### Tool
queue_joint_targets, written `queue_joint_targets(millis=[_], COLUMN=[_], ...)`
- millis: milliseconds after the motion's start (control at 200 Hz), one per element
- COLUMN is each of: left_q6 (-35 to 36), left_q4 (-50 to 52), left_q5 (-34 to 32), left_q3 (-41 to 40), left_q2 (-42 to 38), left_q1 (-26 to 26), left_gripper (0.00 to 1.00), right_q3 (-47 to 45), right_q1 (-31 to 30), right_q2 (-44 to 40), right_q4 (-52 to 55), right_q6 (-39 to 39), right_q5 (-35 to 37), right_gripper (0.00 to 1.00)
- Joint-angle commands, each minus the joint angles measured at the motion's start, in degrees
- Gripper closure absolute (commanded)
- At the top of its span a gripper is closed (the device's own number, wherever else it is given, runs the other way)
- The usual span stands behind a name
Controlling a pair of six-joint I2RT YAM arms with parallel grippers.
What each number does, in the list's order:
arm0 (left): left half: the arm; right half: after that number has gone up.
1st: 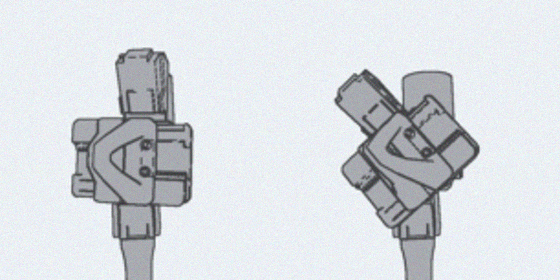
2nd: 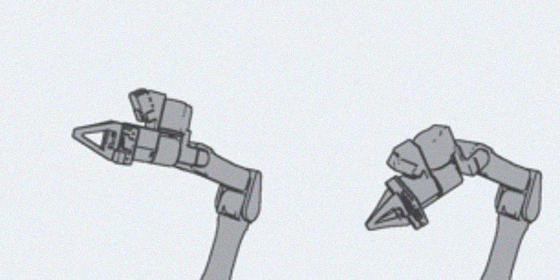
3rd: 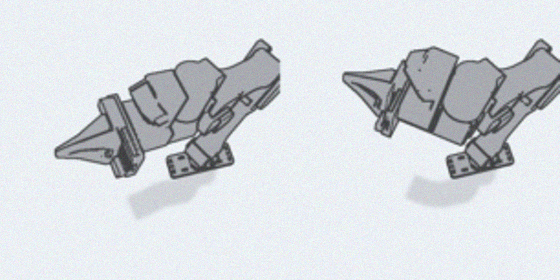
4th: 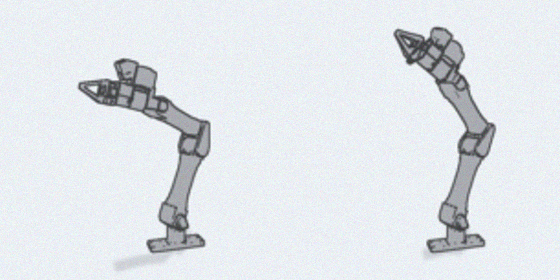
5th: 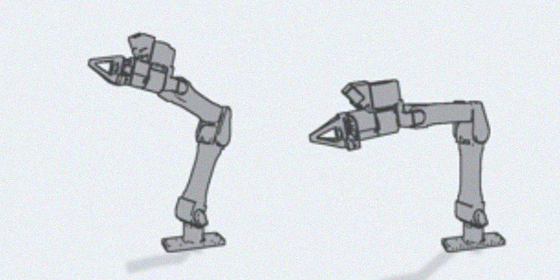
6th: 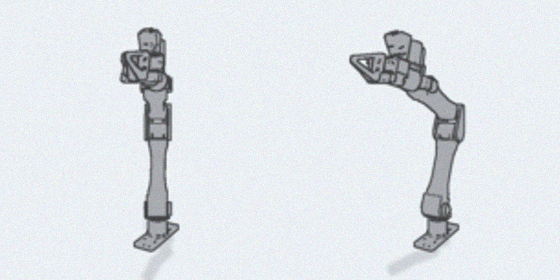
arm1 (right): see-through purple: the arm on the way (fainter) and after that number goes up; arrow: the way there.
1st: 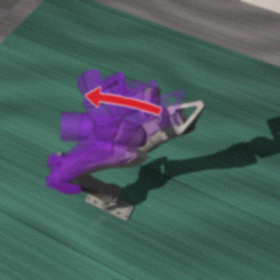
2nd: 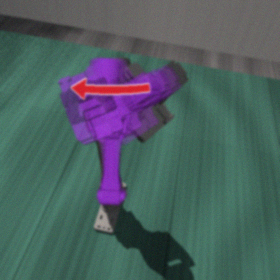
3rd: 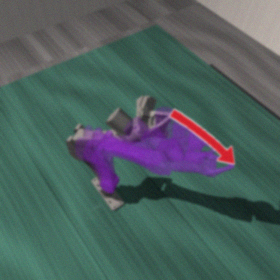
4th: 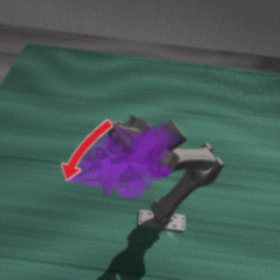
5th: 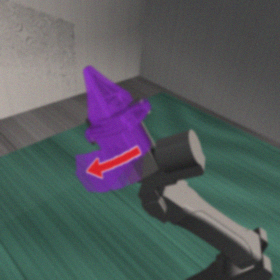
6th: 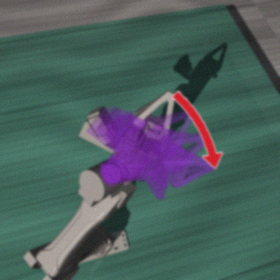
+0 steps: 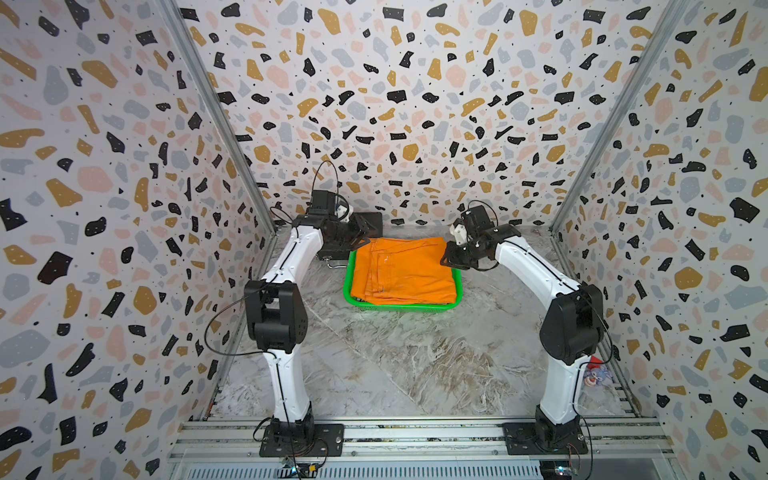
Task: Put the folded long pants in the basket
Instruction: Place the long pant in the basket, then reset both arms
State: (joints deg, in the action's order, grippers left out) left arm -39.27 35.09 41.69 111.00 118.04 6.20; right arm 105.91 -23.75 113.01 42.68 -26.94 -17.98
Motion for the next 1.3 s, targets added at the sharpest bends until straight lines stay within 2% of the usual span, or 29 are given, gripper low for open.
queue_joint_targets(millis=[0, 120, 230, 350, 410, 526, 646, 721, 756, 836, 856, 921, 1011, 1086, 1136, 1191, 1296], left_q6=[-1.0, -0.5, 0.3, 0.9, 1.3, 1.5, 3.8, 7.4, 9.3, 13.5, 14.7, 20.6, 29.7, 34.5, 34.9, 30.6, 34.2], left_q4=[-0.7, -0.7, -0.6, -0.7, -0.7, -0.6, -0.6, -0.8, -1.4, -6.8, -9.7, -25.8, -53.2, -68.8, -73.1, -70.4, -66.1], left_q5=[2.8, 2.2, 1.0, 1.5, 1.5, 1.2, -3.0, -8.5, -11.6, -22.0, -24.9, -34.4, -39.9, -47.0, -53.0, -60.3, -59.7], left_q3=[5.6, 6.6, 5.7, 6.1, 6.4, 7.7, 6.5, 3.4, 0.7, -10.4, -15.2, -32.3, -58.6, -73.5, -78.3, -78.7, -77.8], left_q2=[4.9, 11.2, 14.6, 16.2, 15.9, 12.8, 2.7, -6.2, -10.4, -21.6, -24.5, -32.8, -42.8, -46.0, -45.2, -44.0, -40.0], left_q1=[0.6, 0.7, 0.7, 0.7, 0.6, 0.4, -0.5, -2.2, -3.2, -5.2, -5.6, -5.7, -5.7, -5.7, -5.7, -5.7, -5.7], left_gripper=[0.48, 0.48, 0.49, 0.49, 0.48, 0.46, 0.26, 0.16, 0.12, 0.04, 0.04, 0.03, 0.00, 0.00, 0.00, 0.00, 0.00], right_q3=[7.5, 10.8, 15.7, 14.5, 13.7, 12.6, 7.4, -1.2, -6.2, -20.1, -23.7, -38.8, -58.2, -70.4, -75.5, -77.8, -79.6], right_q1=[0.1, 0.6, 1.6, 2.3, 2.5, 3.2, 4.9, 6.6, 7.2, 7.6, 7.6, 7.7, 7.7, 7.8, 8.1, 8.4, 8.6], right_q2=[3.3, 10.1, 17.6, 18.4, 16.6, 10.4, -1.1, -10.7, -15.5, -25.7, -28.0, -34.7, -41.6, -45.8, -46.8, -46.4, -42.3], right_q4=[0.1, -2.8, 0.5, 0.9, 1.0, 0.7, -4.4, -11.2, -14.6, -23.5, -26.5, -40.5, -59.7, -71.5, -76.1, -75.2, -73.3], right_q6=[1.3, 1.5, 1.1, 1.4, 2.1, 3.7, 5.1, 7.4, 8.6, 12.5, 14.1, 21.4, 28.8, 31.2, 31.6, 31.5, 34.2], right_q5=[0.5, 1.0, 1.8, 3.2, 4.5, 6.0, 7.7, 9.6, 13.3, 26.2, 29.5, 35.1, 39.3, 41.6, 43.6, 44.5, 46.5], right_gripper=[0.73, 0.72, 0.77, 0.79, 0.77, 0.68, 0.50, 0.42, 0.38, 0.07, 0.03, 0.01, 0.01, 0.01, 0.01, 0.01, 0.01])
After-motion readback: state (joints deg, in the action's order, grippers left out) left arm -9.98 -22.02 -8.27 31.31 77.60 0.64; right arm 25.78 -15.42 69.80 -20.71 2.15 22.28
